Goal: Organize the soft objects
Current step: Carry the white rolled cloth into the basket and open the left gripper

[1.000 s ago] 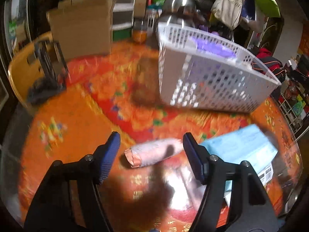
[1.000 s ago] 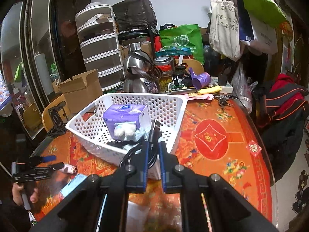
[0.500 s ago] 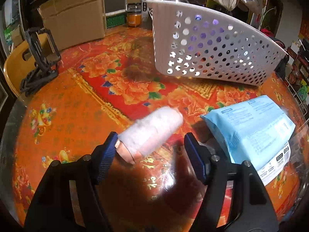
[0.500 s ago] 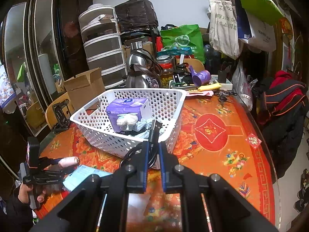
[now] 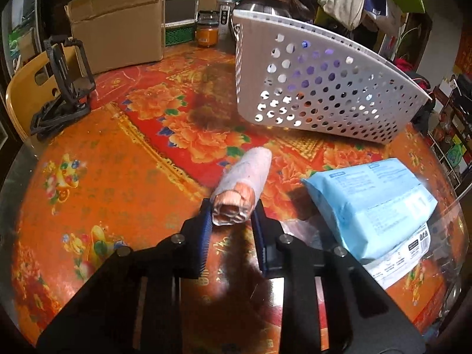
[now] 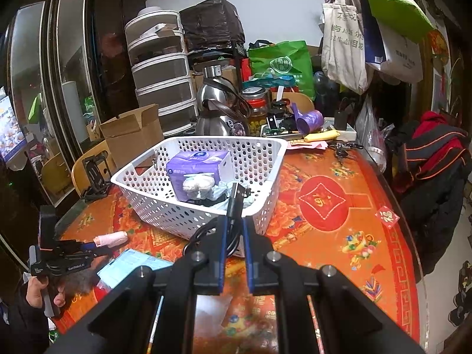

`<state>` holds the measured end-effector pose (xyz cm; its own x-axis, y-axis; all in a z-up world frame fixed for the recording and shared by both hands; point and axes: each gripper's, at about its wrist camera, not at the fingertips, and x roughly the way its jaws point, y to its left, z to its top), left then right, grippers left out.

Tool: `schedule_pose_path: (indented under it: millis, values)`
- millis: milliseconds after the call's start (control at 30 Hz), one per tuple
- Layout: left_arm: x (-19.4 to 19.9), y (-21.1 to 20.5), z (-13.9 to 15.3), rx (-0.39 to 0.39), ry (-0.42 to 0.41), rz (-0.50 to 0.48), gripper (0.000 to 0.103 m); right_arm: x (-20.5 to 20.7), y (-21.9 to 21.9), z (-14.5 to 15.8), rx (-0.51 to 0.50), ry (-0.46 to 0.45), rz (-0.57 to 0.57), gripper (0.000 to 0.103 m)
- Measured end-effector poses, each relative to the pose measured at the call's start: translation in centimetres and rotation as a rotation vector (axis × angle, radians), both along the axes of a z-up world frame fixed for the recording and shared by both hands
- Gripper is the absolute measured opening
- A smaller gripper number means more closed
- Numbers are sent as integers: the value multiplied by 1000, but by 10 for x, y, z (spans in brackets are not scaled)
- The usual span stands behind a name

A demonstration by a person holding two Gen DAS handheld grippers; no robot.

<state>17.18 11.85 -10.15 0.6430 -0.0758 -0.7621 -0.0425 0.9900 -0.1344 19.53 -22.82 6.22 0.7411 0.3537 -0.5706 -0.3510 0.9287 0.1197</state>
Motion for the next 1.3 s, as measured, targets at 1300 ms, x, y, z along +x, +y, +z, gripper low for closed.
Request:
schedule_pose_path:
  millis: [1300]
  values:
    - [-3,-14,16,-119,16,-44,5,-4,1,-7,11,12,10,9]
